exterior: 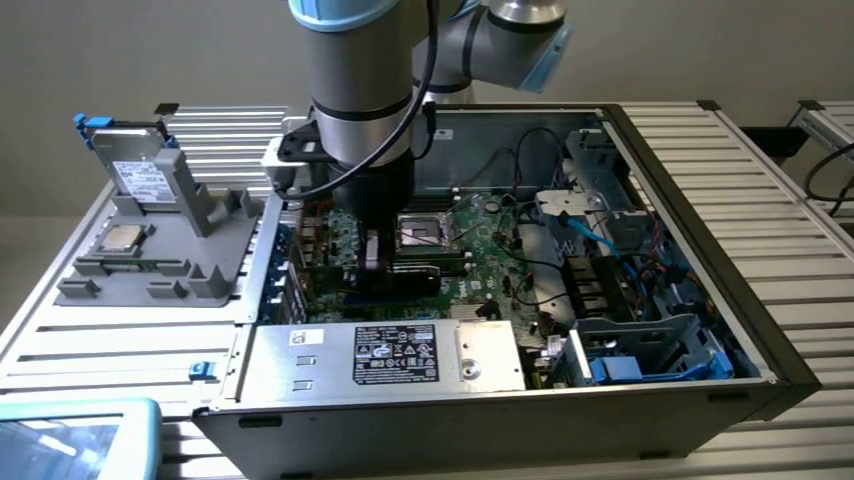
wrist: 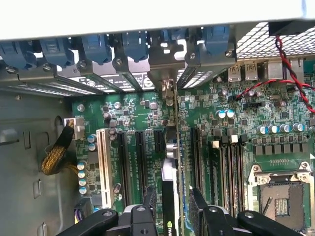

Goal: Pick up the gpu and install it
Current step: 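Insert the gpu into the slot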

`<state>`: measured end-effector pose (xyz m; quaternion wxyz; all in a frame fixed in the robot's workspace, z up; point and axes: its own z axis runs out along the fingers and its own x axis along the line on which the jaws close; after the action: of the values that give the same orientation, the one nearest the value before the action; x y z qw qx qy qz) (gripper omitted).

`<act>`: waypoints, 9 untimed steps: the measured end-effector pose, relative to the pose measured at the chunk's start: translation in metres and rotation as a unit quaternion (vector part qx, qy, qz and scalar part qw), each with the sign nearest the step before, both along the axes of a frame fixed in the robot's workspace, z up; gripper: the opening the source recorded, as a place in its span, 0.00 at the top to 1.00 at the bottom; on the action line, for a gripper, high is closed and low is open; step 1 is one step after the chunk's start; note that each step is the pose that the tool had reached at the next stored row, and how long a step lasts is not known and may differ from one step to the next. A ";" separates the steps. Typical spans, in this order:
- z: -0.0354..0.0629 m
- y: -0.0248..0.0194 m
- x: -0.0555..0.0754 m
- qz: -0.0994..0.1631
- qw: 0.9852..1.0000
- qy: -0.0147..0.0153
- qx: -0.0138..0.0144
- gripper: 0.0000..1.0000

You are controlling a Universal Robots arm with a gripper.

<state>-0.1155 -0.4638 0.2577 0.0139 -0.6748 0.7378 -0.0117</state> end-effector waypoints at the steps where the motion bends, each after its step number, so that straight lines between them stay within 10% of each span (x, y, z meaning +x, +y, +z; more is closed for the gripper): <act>1: -0.0002 0.0000 0.000 0.000 1.000 0.000 0.000 0.59; 9: -0.0005 0.0033 -0.001 0.000 1.000 0.000 0.000 0.59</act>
<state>-0.1168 -0.4605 0.2571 0.0142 -0.6747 0.7378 -0.0119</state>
